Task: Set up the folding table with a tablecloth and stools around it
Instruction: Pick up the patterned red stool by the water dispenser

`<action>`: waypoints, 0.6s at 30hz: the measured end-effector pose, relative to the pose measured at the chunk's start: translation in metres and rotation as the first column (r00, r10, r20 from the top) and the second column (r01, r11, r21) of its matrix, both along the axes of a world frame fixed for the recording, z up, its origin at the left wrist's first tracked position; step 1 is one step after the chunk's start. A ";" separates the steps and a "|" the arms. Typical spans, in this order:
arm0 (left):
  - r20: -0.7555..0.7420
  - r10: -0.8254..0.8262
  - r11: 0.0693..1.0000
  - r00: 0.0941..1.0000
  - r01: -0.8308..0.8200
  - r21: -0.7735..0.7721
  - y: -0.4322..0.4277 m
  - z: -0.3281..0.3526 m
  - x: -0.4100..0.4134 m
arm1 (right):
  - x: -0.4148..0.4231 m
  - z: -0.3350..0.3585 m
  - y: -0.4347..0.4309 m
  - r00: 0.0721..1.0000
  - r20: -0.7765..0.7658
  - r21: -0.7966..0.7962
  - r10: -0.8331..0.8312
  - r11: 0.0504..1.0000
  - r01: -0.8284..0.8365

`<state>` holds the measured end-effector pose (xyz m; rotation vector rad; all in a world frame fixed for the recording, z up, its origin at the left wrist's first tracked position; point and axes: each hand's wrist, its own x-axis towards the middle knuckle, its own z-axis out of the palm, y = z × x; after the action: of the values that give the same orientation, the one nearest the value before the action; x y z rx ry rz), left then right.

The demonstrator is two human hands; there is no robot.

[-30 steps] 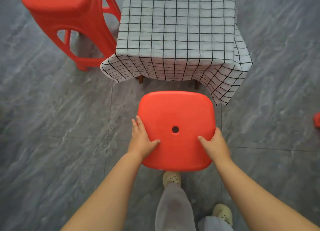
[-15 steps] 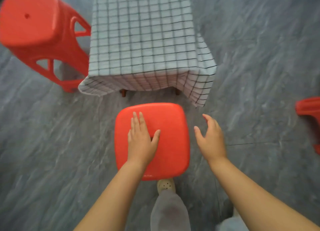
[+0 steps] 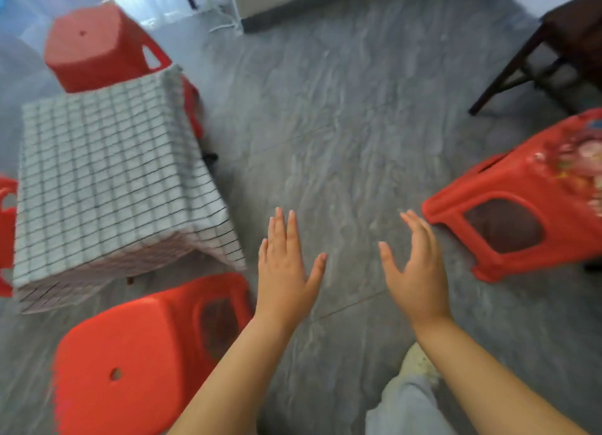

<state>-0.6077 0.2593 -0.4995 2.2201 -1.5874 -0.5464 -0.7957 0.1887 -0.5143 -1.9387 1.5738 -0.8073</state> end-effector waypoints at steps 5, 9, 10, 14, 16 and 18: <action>0.005 -0.201 0.979 0.980 0.200 0.042 -0.122 0.008 -0.151 | -0.161 0.017 -0.084 0.990 -0.049 -0.029 -0.130 0.991 0.129; 0.017 -0.358 0.933 0.934 0.357 0.047 -0.202 0.013 -0.251 | -0.268 0.020 -0.137 0.952 -0.140 -0.008 -0.271 0.962 0.272; 0.024 -0.401 0.915 0.916 0.399 0.050 -0.221 0.012 -0.272 | -0.290 0.017 -0.148 0.937 -0.165 0.018 -0.308 0.949 0.315; 0.027 -0.537 0.840 0.843 0.531 0.110 -0.290 0.001 -0.339 | -0.361 -0.006 -0.185 0.856 -0.217 0.128 -0.469 0.856 0.501; 0.005 -0.563 0.819 0.826 0.557 0.136 -0.325 -0.009 -0.366 | -0.385 -0.017 -0.203 0.809 -0.212 0.193 -0.548 0.788 0.585; -0.024 -0.574 0.806 0.819 0.570 0.162 -0.359 -0.022 -0.390 | -0.404 -0.029 -0.221 0.757 -0.214 0.236 -0.617 0.719 0.654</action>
<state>-0.9972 -0.1001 -0.5216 1.8192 -2.3161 -0.8352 -1.1995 -0.0326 -0.5429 -1.2290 2.3442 -0.6496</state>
